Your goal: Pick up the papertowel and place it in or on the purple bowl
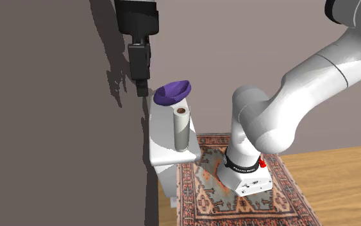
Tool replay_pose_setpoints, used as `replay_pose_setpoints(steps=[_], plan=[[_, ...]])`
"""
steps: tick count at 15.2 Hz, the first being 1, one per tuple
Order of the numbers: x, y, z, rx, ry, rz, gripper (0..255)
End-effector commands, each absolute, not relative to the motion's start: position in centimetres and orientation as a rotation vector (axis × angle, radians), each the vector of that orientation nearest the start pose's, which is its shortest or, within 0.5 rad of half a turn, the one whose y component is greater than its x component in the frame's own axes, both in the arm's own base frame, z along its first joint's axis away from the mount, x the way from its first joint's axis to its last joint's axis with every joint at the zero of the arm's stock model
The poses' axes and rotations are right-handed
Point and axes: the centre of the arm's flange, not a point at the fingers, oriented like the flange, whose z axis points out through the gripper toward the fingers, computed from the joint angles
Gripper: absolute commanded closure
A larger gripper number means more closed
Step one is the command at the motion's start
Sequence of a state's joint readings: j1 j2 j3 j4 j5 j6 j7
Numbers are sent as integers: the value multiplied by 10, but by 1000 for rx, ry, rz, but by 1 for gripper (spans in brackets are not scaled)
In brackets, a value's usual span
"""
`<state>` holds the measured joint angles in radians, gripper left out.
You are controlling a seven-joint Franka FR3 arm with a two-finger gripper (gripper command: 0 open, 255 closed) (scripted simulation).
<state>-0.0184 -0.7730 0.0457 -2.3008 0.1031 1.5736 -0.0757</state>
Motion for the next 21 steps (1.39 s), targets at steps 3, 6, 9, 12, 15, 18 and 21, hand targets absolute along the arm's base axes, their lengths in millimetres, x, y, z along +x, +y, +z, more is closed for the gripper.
replay_pose_setpoints(steps=[3, 6, 9, 12, 15, 18, 21], plan=[[304, 11, 593, -3074, -154, -65, 0], [293, -11, 563, -3083, -172, -52, 0], [282, -32, 533, -3092, -189, -40, 0], [271, -54, 504, -3101, -207, -27, 0], [260, -77, 475, -3109, -225, -14, 0], [249, -100, 446, -3118, -243, -2, 0], [248, -101, 434, -3118, -244, -1, 0]])
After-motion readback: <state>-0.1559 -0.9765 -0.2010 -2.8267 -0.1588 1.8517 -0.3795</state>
